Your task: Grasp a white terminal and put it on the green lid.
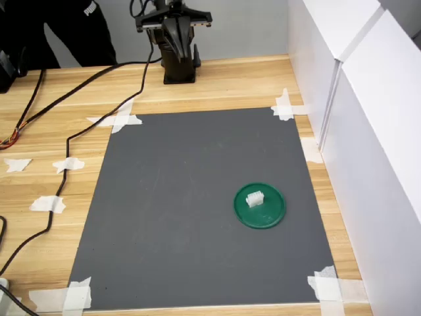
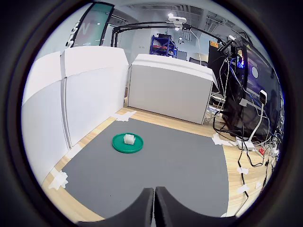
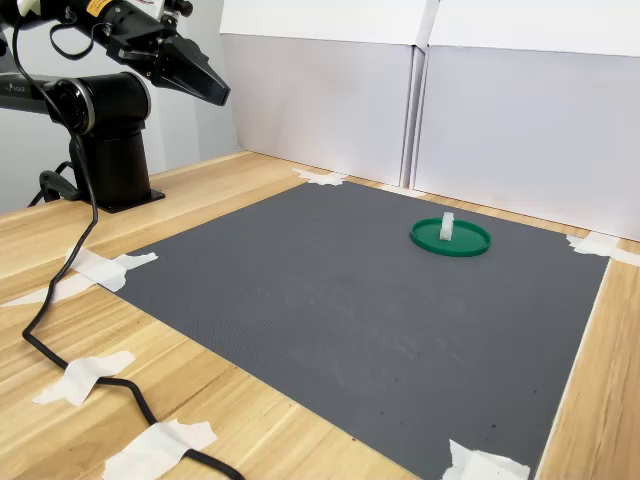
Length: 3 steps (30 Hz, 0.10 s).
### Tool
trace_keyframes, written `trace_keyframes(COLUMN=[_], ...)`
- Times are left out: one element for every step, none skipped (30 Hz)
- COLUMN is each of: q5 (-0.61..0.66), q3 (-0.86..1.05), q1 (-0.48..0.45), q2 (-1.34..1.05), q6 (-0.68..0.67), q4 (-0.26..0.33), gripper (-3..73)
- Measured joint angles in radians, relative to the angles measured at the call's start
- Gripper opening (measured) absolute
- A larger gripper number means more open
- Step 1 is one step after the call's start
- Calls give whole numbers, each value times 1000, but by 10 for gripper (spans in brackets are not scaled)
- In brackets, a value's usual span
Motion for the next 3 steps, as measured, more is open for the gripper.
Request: trace_keyframes(q5=[0, 0, 0], q3=[0, 0, 0], q1=[0, 0, 0], q2=[0, 0, 0], q6=[0, 0, 0], q4=[0, 0, 0], gripper=[-16, -16, -16])
